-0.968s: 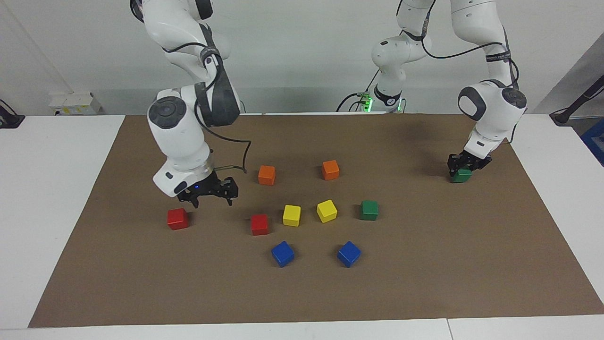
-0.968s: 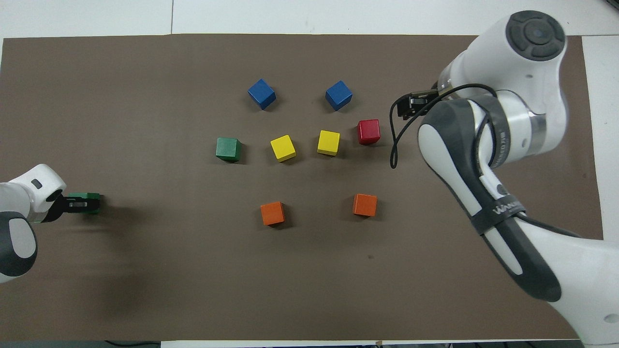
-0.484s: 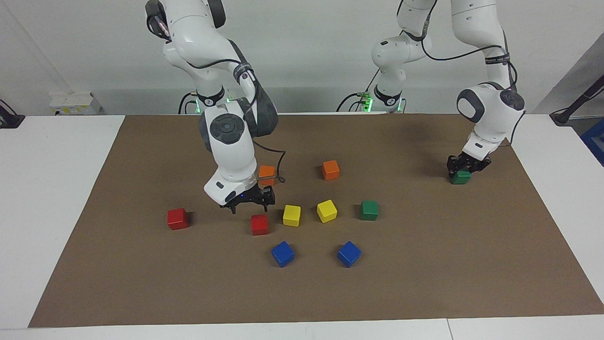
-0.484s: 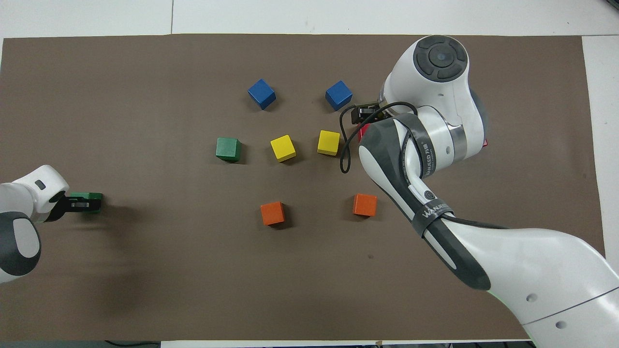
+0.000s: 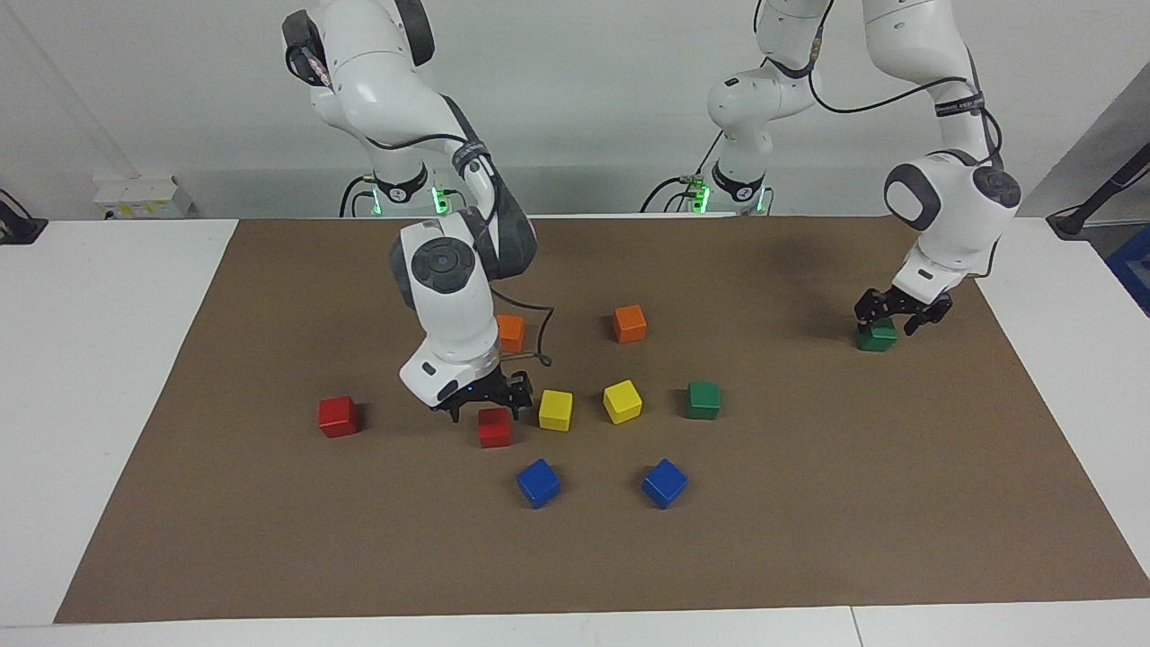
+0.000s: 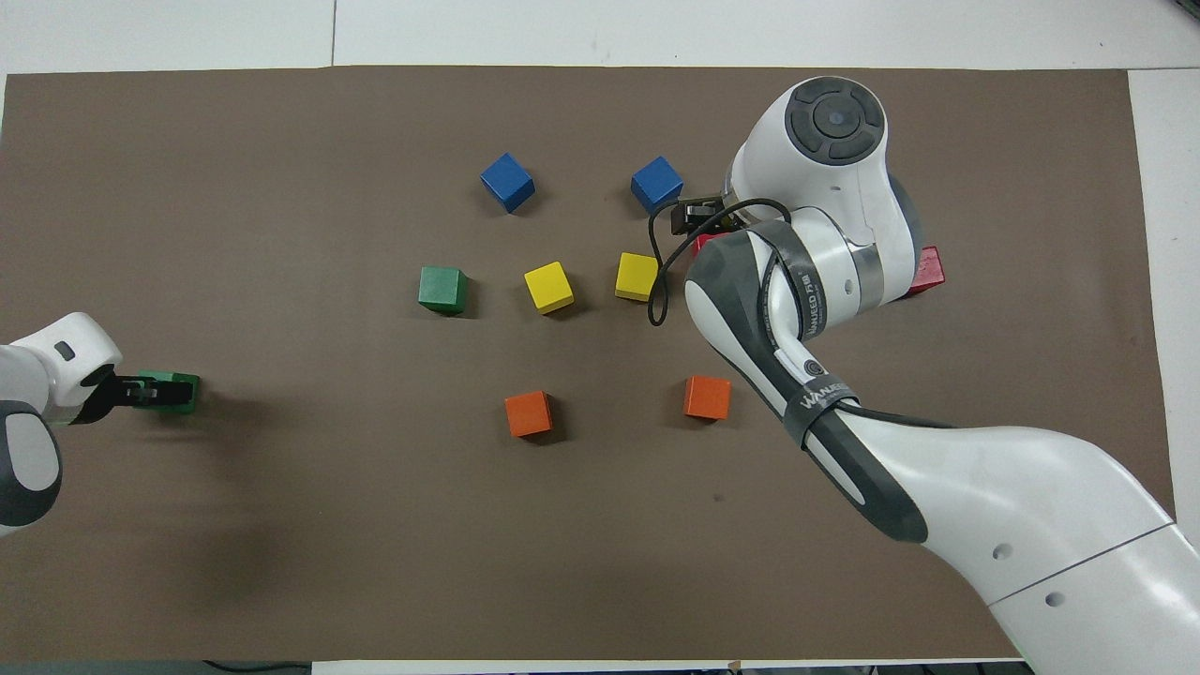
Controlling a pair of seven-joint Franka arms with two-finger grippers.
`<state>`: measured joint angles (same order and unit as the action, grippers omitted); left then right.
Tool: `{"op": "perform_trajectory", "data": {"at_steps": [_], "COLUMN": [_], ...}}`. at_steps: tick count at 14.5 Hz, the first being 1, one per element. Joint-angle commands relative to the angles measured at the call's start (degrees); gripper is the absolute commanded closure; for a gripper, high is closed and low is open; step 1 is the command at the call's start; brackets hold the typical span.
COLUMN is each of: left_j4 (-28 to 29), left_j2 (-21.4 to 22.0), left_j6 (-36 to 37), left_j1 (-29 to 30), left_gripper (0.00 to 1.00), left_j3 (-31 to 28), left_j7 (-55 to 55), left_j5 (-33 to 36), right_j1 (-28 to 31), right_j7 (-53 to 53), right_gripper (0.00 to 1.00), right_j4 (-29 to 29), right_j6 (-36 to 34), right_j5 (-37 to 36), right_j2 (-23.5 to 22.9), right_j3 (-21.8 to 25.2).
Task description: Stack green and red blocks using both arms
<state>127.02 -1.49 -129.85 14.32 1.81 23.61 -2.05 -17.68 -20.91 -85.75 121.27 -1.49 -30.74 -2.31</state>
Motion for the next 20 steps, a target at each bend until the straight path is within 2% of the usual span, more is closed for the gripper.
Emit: {"op": "perform_trajectory", "data": {"at_steps": [1, 4, 6, 8, 10, 13, 14, 15, 16, 17, 20], "left_j4": [-10.54, -17.41, -17.69, -18.03, -21.01, -21.55, -21.90, -22.43, -23.39, -23.92, -23.93], "left_j2": [-0.27, -3.07, -3.43, -5.18, -9.65, -12.91, -14.40, -16.07, -17.92, -19.15, -20.30], "left_j6": [11.35, 13.92, 11.83, 9.88, 8.48, 5.58, 3.92, 2.77, 1.98, 1.27, 0.21], "left_j1": [-4.28, -14.72, -20.27, -24.15, -27.49, -30.05, -30.23, -31.62, -32.68, -32.95, -34.08], "left_gripper": [0.00, 0.00, 0.00, 0.00, 0.00, 0.00, 0.00, 0.00, 0.00, 0.00, 0.00], "left_j3": [-0.05, -0.05, 0.04, 0.04, 0.04, 0.04, 0.13, 0.04, -0.05, -0.05, -0.05], "left_j7": [-3.80, -20.29, -28.68, -29.58, -29.85, -30.81, -31.77, -31.96, -31.96, -31.96, -31.96], "left_j5": [-0.76, -0.76, -0.85, -1.46, -1.99, -1.99, -1.91, -1.91, -1.73, -1.64, -1.38], "right_j1": [0.10, -0.16, -0.07, -0.25, -0.25, -0.34, -0.34, -0.34, -0.25, -0.25, 0.89], "right_j7": [-1.15, -2.29, -2.20, -2.29, -2.29, -2.20, -2.20, -1.94, -1.50, -1.24, -0.71], "right_gripper": [0.01, 0.02, 0.02, 0.02, 0.02, 0.04, 0.13, 0.35, 0.74, 1.00, 1.00], "right_j4": [0.67, -0.38, -3.36, -6.61, -8.55, -9.70, -9.70, -9.70, -9.70, -9.44, -5.23], "right_j6": [1.51, 3.00, 6.33, 8.97, 10.64, 11.71, 11.53, 11.27, 10.66, 9.87, 0.85], "right_j5": [0.35, 0.44, 0.35, 0.35, 0.35, 0.35, 0.26, 0.26, 0.09, 0.00, -0.44], "right_j2": [-1.25, -1.60, -1.60, -0.99, -0.46, -0.46, -0.46, -0.37, -0.37, -0.28, 1.99], "right_j3": [-0.06, -0.06, -0.06, -0.06, -0.06, -0.06, -0.06, -0.06, -0.06, -0.06, -0.06]}}
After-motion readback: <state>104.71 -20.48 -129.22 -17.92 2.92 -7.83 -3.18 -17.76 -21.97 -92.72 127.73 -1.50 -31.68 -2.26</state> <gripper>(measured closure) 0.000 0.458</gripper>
